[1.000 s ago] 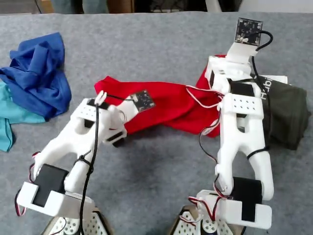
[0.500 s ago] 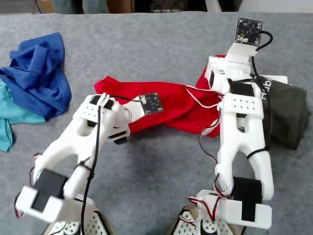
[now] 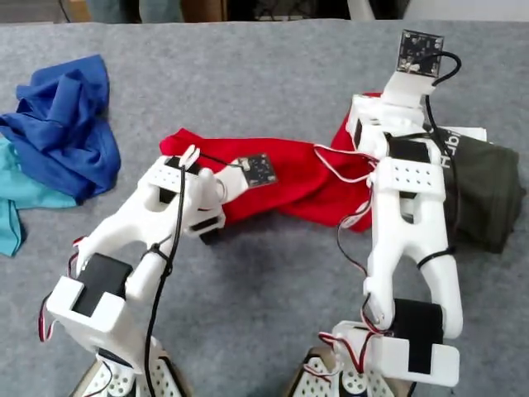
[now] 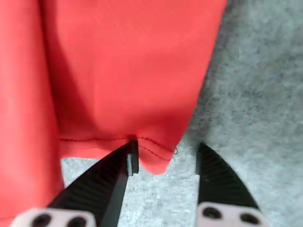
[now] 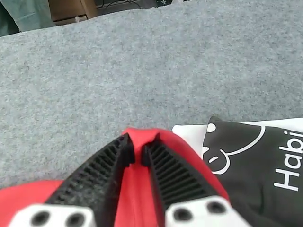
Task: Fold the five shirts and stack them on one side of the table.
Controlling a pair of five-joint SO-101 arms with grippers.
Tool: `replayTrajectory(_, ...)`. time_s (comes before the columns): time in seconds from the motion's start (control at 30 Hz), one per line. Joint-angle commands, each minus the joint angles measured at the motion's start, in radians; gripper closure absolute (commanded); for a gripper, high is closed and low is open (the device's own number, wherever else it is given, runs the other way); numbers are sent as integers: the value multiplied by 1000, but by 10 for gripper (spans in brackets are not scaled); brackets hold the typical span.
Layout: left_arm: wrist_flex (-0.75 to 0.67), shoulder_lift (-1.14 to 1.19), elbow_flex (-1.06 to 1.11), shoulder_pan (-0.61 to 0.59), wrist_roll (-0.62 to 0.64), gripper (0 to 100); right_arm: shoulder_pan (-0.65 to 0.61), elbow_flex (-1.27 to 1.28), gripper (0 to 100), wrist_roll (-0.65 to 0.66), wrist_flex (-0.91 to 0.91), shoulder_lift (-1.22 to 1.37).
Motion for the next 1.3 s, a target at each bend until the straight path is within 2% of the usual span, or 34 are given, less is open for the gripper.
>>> replayTrajectory(0.0,-23,11,-39,13,21,922,-5,-70,985,9,2,-1)
replayTrajectory(0.07,-23,12,-39,13,21,975,-5,-70,985,8,2,-1)
replayTrajectory(0.37,-12,-17,-25,8,21,972,-9,-67,985,3,2,-1)
replayTrajectory(0.5,100,-109,18,44,21,972,-9,-67,985,3,2,-1)
replayTrajectory(0.6,126,-199,113,97,25,972,-9,-70,985,3,5,-1)
replayTrajectory(0.67,100,-250,220,177,91,972,-8,-70,985,3,5,-2)
replayTrajectory(0.73,-5,-295,357,242,176,972,-6,-70,985,3,6,-8)
replayTrajectory(0.8,-58,-348,415,240,241,973,-6,-70,985,3,8,-10)
replayTrajectory(0.9,-28,-459,417,228,325,973,-5,-70,985,3,8,-10)
replayTrajectory(0.97,-23,-540,395,205,371,973,-5,-71,985,3,8,-12)
replayTrajectory(1.07,35,-664,332,101,394,973,-6,-71,985,3,17,-18)
replayTrajectory(1.17,97,-733,297,-51,322,973,-11,-71,985,8,101,-56)
replayTrajectory(1.27,89,-732,344,-202,184,973,-11,-65,985,9,158,-108)
